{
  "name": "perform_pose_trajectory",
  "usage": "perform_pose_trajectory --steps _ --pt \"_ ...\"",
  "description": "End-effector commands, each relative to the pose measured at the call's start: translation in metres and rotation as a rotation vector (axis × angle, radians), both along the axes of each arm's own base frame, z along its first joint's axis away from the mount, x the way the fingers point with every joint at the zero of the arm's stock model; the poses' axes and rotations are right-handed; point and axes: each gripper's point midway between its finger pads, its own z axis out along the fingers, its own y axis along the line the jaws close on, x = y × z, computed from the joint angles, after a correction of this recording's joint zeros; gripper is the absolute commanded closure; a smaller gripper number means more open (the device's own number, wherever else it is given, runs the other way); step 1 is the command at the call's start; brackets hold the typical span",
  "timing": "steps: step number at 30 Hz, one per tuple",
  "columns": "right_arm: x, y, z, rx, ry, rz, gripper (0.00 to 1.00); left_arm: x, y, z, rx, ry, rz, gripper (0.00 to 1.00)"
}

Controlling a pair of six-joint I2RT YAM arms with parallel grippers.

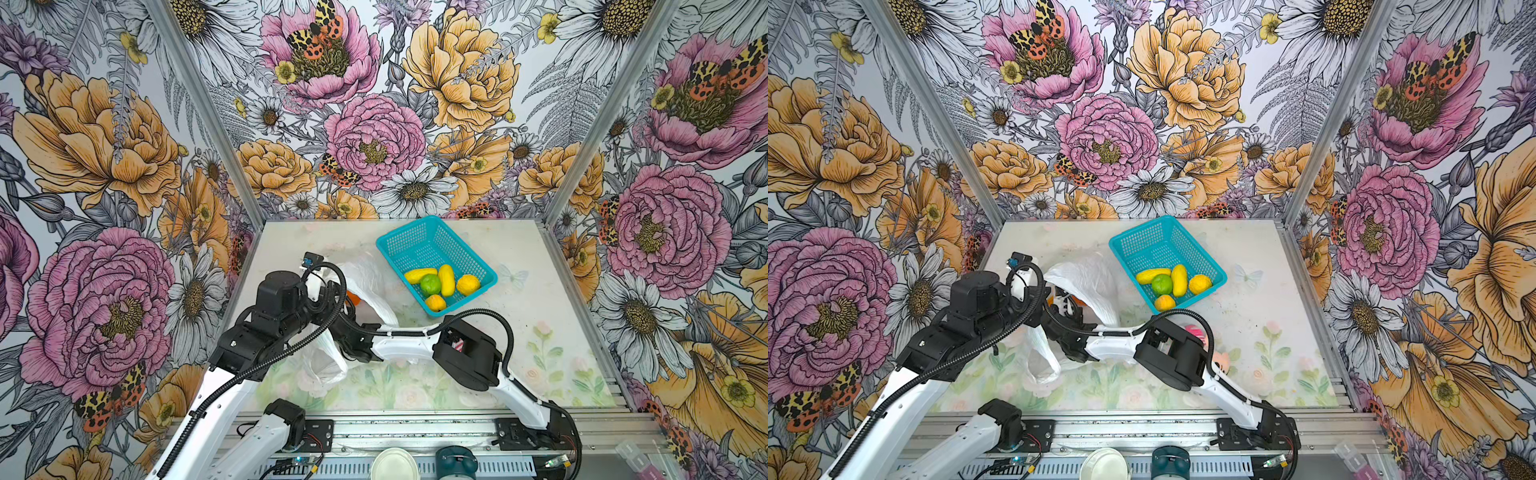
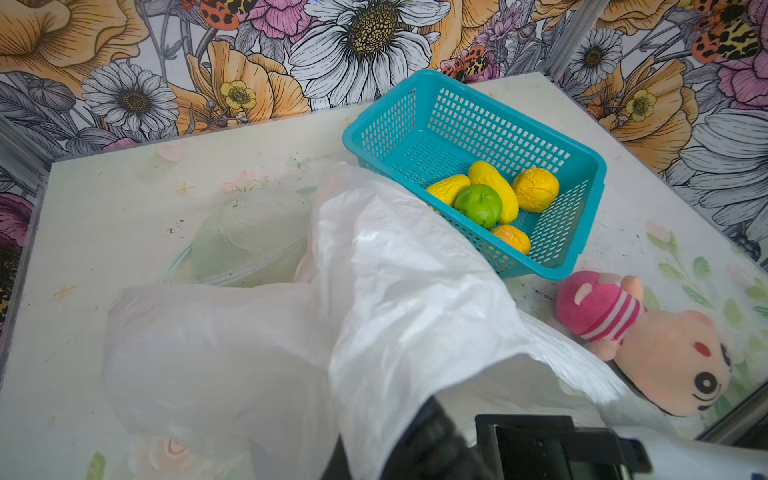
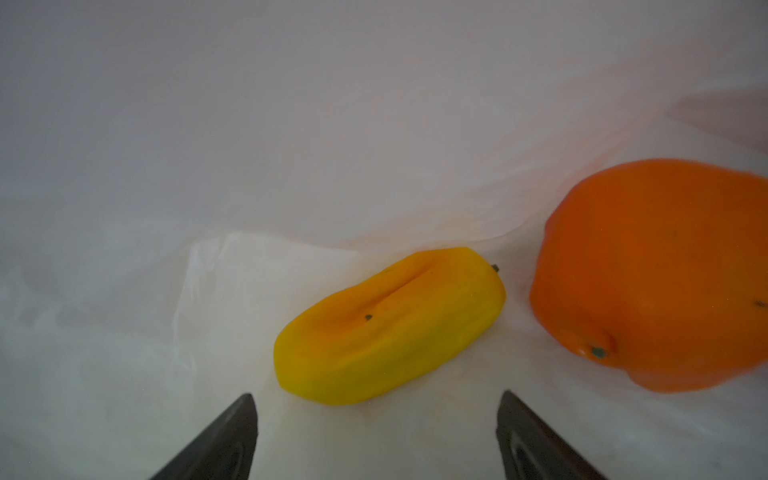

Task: Untie the knot of the plastic bag and take out the fruit
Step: 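Grasp the yellow-orange fruit inside the bag with the right gripper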

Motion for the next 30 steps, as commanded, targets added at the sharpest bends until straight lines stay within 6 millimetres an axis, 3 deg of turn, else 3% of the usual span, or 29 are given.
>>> perform_pose_trajectory --steps 1,3,4,14,18,22,30 --pt "0.012 0.005 -0.006 0.068 0.074 -0.071 0.07 -0.004 -0.011 0.003 -0.020 -0.012 -0.060 1.00" --pt "0.018 0.007 -0.012 0.067 0.104 -0.092 0.06 -0.004 -0.012 0.003 -0.023 -0.010 -0.067 1.00" --pt "0.021 0.008 -0.016 0.064 0.120 -0.098 0.01 -0.004 -0.013 0.003 -0.026 -0.010 -0.071 1.00" --pt "0.038 0.010 -0.056 0.071 0.230 -0.143 0.03 -0.005 -0.016 0.003 -0.032 -0.008 -0.086 1.00" --pt "0.039 0.008 -0.062 0.070 0.249 -0.141 0.15 -0.005 -0.015 0.003 -0.028 -0.010 -0.081 1.00" --pt "0.039 0.004 -0.058 0.068 0.255 -0.139 0.38 -0.003 -0.013 0.002 -0.020 -0.011 -0.067 1.00" --pt "0.031 -0.015 -0.017 0.056 0.198 -0.108 0.65 0.002 0.000 -0.004 0.022 -0.008 0.001 1.00"
